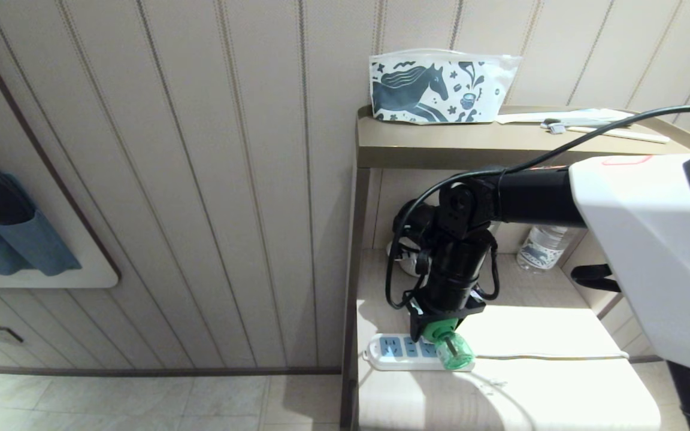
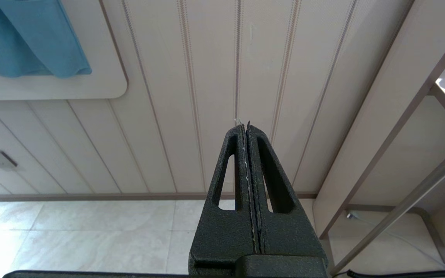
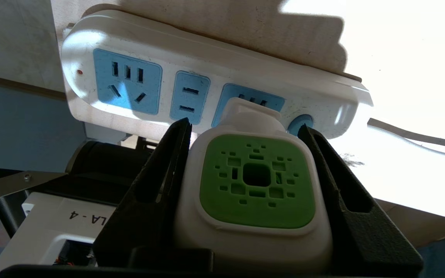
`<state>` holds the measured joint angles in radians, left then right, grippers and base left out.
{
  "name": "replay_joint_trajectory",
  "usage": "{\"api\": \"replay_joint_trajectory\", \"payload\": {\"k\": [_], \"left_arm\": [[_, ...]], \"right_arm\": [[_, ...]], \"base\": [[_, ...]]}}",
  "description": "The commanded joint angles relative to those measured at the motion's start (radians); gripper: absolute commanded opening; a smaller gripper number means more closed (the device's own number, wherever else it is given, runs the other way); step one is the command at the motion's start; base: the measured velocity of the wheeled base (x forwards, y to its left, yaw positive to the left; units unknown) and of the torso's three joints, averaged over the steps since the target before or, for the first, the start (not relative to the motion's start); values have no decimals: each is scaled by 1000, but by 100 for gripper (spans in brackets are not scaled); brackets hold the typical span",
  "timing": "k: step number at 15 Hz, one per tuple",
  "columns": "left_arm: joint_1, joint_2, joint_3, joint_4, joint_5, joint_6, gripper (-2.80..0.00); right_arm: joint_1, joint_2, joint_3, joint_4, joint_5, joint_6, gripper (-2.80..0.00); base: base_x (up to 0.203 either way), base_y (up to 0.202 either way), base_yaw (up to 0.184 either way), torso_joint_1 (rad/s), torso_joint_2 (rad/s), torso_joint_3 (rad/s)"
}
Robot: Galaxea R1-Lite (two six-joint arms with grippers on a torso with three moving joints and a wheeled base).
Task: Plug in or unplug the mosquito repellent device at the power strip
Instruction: Insert the plug into the socket
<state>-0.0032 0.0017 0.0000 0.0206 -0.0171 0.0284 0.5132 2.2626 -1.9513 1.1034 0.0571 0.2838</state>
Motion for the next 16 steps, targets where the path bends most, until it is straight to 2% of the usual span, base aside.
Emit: {"api": "replay_joint_trajectory", "payload": {"k": [1,16], "left_arm": [[0,1,0,1,0,1,-280],[0,1,0,-1,0,-1,-280]], "right_arm": [[-1,3,0,7,-2,0,-280],[-1,-11,-1,-8,-6,0,-280]], "base": [[0,0,0,0,0,0],[0,0,0,0,0,0]]}}
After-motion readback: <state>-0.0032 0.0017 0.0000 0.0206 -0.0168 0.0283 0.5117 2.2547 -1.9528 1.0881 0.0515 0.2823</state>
